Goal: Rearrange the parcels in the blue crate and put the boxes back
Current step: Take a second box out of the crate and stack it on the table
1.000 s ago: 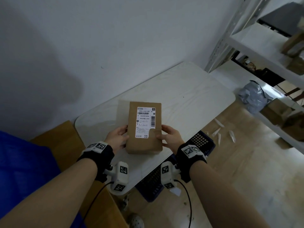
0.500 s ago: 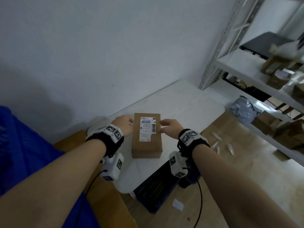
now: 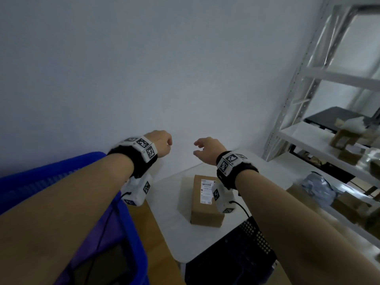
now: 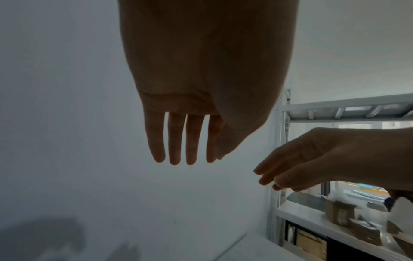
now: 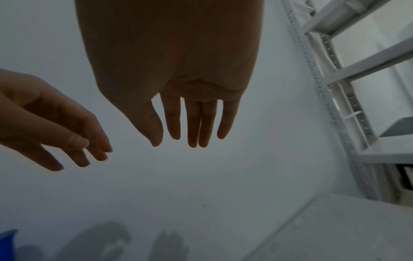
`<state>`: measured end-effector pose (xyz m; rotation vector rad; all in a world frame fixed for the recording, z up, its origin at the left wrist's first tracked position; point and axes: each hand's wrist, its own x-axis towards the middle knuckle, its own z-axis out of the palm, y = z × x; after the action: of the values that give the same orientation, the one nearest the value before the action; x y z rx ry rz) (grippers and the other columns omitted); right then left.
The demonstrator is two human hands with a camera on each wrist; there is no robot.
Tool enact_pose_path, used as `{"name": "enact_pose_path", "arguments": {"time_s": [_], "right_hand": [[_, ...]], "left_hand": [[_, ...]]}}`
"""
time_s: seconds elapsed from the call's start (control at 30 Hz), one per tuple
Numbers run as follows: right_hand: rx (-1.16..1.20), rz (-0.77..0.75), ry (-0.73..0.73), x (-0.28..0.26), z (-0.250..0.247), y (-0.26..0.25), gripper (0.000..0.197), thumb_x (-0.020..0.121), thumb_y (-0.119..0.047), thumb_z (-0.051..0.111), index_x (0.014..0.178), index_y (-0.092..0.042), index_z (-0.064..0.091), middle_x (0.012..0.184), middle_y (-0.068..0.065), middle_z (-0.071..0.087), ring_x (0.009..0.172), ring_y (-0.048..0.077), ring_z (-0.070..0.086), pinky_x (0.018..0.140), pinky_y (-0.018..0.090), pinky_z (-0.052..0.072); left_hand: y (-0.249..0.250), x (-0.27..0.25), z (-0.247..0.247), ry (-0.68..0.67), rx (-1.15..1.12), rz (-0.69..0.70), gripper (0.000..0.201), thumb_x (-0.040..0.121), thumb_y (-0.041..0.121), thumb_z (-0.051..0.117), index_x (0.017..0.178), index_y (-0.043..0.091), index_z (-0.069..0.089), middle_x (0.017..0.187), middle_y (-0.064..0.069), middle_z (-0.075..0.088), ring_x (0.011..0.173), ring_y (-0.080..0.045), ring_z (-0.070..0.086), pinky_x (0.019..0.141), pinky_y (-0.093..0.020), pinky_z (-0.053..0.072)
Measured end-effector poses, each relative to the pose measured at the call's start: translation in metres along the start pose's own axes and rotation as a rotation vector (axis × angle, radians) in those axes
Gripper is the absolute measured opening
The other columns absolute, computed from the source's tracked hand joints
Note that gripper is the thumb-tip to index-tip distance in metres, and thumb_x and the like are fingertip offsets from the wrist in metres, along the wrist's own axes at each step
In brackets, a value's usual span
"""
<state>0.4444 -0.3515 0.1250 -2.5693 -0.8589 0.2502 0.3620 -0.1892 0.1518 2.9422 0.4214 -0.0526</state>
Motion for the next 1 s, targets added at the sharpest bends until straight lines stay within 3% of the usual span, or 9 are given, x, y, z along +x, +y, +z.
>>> {"name": "enact_pose_path", "arguments": {"time_s": [0.17,0.4,0.73,1.0], "right_hand": [[-0.015,-0.101,0.033,-0.009,0.004,-0.073,0.043,0.092,-0.032,0.052,0.133,-0.018,0.051,0.135,0.004,0.055,0.121,0.022,0.053,0.102,0.036,0.044],[0.002,-0.235,0.004,-0.04,0.052,-0.178,0.044,0.093,-0.029,0.051,0.135,-0.018,0.049,0.135,0.006,0.056,0.12,0.022,0.054,0.102,0.033,0.042],[-0.032,-0.388,-0.168,-0.09,0.151,-0.295,0.045,0.095,-0.026,0.051,0.138,-0.013,0.046,0.14,0.01,0.05,0.126,0.027,0.05,0.105,0.038,0.04],[-0.09,-0.414,-0.328,-0.096,0.225,-0.344,0.047,0.091,-0.024,0.056,0.137,-0.014,0.048,0.137,0.013,0.052,0.127,0.029,0.049,0.103,0.032,0.038]], "left_hand": [[-0.048,-0.046,-0.027,0.077,0.035,-0.038,0.036,0.096,0.02,0.045,0.13,0.015,0.053,0.137,-0.008,0.052,0.122,-0.026,0.051,0.098,-0.032,0.041],[-0.143,-0.138,-0.038,0.147,0.026,-0.143,0.037,0.097,0.02,0.042,0.132,0.016,0.049,0.137,-0.009,0.05,0.121,-0.026,0.051,0.097,-0.034,0.041],[-0.269,-0.271,-0.009,0.124,-0.005,-0.322,0.037,0.093,0.016,0.047,0.129,0.014,0.054,0.133,-0.011,0.055,0.119,-0.029,0.053,0.096,-0.033,0.042],[-0.34,-0.331,0.028,0.054,-0.068,-0.45,0.035,0.092,0.019,0.05,0.126,0.014,0.057,0.129,-0.012,0.059,0.118,-0.029,0.055,0.096,-0.034,0.043]]}}
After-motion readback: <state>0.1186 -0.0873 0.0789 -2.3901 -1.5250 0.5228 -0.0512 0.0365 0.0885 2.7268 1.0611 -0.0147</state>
